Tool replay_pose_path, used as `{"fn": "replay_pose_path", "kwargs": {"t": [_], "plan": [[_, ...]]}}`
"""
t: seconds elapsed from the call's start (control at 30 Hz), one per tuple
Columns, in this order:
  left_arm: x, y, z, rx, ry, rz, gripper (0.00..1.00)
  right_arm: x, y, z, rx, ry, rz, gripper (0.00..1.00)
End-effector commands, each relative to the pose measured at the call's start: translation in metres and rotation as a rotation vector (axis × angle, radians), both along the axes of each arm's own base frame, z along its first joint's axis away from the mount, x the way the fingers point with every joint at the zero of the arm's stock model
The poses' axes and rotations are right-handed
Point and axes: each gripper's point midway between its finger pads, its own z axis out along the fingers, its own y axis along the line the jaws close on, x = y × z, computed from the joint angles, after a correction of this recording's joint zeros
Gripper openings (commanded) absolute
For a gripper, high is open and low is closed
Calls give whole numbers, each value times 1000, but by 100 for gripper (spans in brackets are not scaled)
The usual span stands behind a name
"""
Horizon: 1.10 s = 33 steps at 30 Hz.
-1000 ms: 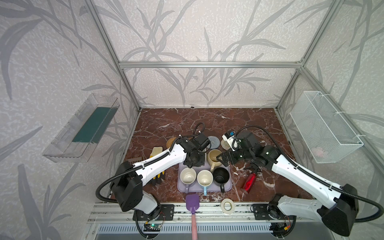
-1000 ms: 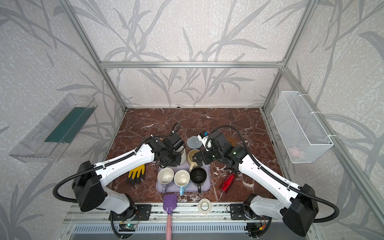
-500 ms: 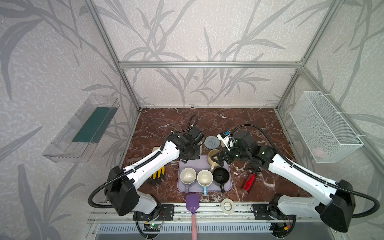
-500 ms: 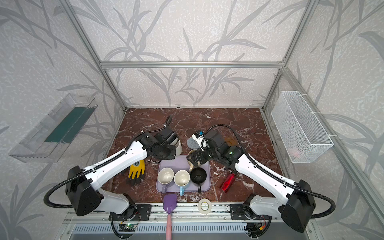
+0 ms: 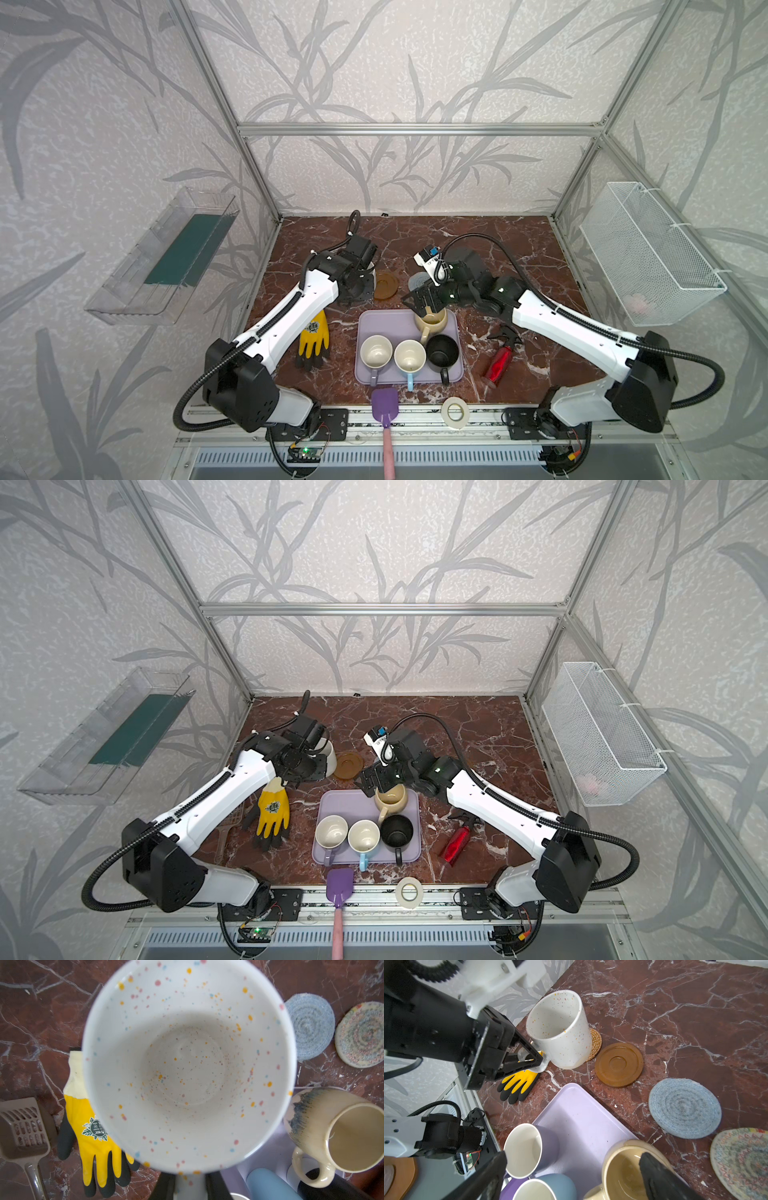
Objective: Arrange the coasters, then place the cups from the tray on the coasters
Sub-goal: 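Lift the white speckled mug off the tray with left gripper, then lower speckled mug onto rattan coaster with left gripper while right gripper withdraws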
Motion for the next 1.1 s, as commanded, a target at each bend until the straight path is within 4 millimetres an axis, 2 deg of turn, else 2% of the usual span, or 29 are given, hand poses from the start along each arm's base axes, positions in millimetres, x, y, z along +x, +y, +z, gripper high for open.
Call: {"fn": "replay_pose_path", "kwargs": {"t": [0.0, 0.27, 0.43, 0.8, 0.83, 1.07], "plan": [[22, 2, 29, 0, -118, -27, 0, 12, 14, 20, 64, -30, -24, 99], [46, 21, 25, 41, -162, 6, 0, 28, 34, 19, 82, 3, -34, 99], [58, 27, 15, 62, -186, 4, 0, 35, 47, 17, 93, 26, -19, 99], [71, 42, -16, 111, -191, 14, 0, 42, 59, 3, 72, 53, -2, 99], [71, 44, -19, 118, -188, 21, 0, 44, 61, -4, 59, 62, 1, 99], [70, 57, -40, 109, -167, 51, 0, 47, 70, -13, 48, 84, 19, 99]]}}
